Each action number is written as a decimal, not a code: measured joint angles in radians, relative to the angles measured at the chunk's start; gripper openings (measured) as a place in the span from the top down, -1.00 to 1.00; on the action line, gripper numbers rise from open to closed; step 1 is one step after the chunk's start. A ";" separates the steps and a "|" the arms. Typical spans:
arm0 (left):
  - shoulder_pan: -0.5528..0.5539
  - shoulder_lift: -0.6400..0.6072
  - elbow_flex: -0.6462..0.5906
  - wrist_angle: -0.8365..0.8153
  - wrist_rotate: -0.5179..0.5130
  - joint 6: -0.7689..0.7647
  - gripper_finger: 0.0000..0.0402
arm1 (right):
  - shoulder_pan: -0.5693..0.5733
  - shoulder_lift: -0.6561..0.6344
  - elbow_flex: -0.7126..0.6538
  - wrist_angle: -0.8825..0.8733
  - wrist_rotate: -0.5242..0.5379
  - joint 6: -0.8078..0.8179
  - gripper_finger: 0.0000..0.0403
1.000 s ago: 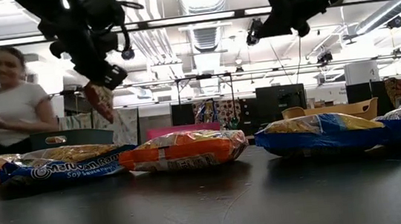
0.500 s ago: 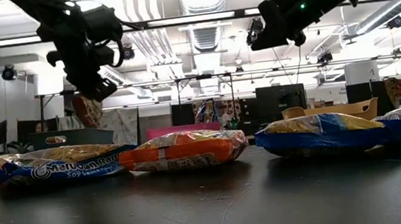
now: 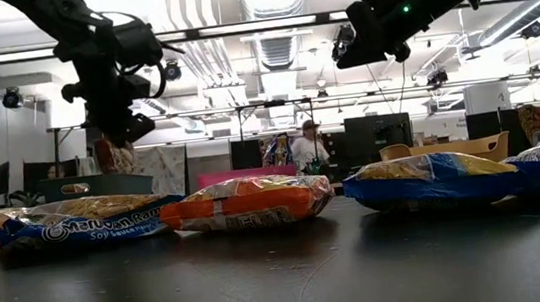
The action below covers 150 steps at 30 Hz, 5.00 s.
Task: Sort Maruchan noodles
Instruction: Put the red noodle pack into the gray bin
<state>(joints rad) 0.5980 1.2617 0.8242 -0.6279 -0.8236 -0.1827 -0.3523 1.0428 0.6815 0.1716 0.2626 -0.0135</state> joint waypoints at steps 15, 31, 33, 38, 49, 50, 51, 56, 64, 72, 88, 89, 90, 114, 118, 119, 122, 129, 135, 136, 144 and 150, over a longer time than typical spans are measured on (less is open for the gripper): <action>0.022 0.082 0.000 0.051 0.082 0.088 0.98 | 0.000 -0.001 0.000 0.017 0.000 -0.013 0.96; 0.024 0.121 0.050 0.072 -0.005 0.096 0.50 | 0.000 -0.001 0.000 0.020 0.000 -0.017 0.96; 0.024 0.121 0.050 0.090 0.000 0.096 0.47 | 0.000 -0.001 0.000 0.020 0.000 -0.017 0.96; 0.024 0.121 0.050 0.148 0.051 0.086 0.45 | 0.000 -0.001 0.000 0.020 0.000 -0.017 0.96; 0.024 0.118 0.050 0.222 0.049 0.077 0.45 | 0.000 -0.001 0.000 0.019 0.000 -0.017 0.96; 0.024 0.114 0.050 0.211 0.034 0.056 0.45 | 0.000 -0.001 0.000 0.019 0.000 -0.017 0.96; 0.024 0.110 0.050 0.195 0.015 0.024 0.45 | 0.000 -0.001 0.000 0.019 0.000 -0.017 0.96; 0.059 0.107 0.103 0.013 -0.057 -0.218 0.45 | 0.000 -0.001 0.000 0.018 0.000 -0.017 0.96; 0.080 0.106 0.172 -0.120 0.010 -0.327 0.35 | 0.000 -0.001 0.000 0.018 0.000 -0.026 0.96; 0.120 0.106 0.169 -0.166 0.133 -0.389 0.05 | 0.000 -0.001 0.000 0.009 0.000 -0.026 0.96; 0.152 0.145 0.145 -0.181 0.105 -0.377 0.01 | 0.000 -0.001 0.000 0.005 0.000 -0.024 0.96; 0.154 0.156 0.142 -0.179 0.106 -0.377 0.03 | 0.000 -0.001 0.000 0.005 0.000 -0.024 0.96; 0.156 0.167 0.140 -0.179 0.106 -0.377 0.05 | 0.000 -0.001 0.000 0.005 0.000 -0.024 0.96; 0.154 0.322 0.196 -0.079 0.089 -0.266 0.98 | -0.002 -0.002 0.000 0.075 0.000 -0.077 0.96; 0.153 0.323 0.231 -0.037 0.141 -0.240 0.97 | -0.004 -0.002 0.000 0.075 0.000 -0.076 0.96; 0.151 0.327 0.235 -0.027 0.151 -0.240 0.97 | -0.004 -0.002 0.000 0.075 0.000 -0.076 0.96; 0.151 0.361 0.237 -0.012 0.156 -0.244 0.98 | -0.004 -0.002 0.000 0.074 0.000 -0.075 0.96; 0.144 0.448 0.238 -0.003 0.138 -0.269 0.97 | -0.004 -0.002 0.000 0.073 0.000 -0.073 0.96; 0.142 0.439 0.242 -0.016 0.153 -0.282 0.90 | -0.004 -0.002 0.000 0.073 0.000 -0.074 0.96; 0.142 0.435 0.247 -0.026 0.159 -0.279 0.88 | -0.004 -0.002 0.000 0.073 0.000 -0.075 0.96; 0.111 0.407 0.314 -0.119 0.162 -0.252 0.65 | -0.005 -0.002 0.000 0.073 0.000 -0.073 0.96; 0.034 0.407 0.382 -0.192 0.158 -0.248 0.49 | -0.005 -0.002 0.000 0.073 0.000 -0.073 0.96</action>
<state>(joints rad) 0.6323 1.6684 1.2062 -0.8202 -0.6653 -0.4311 -0.3569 1.0409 0.6811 0.2443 0.2626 -0.0864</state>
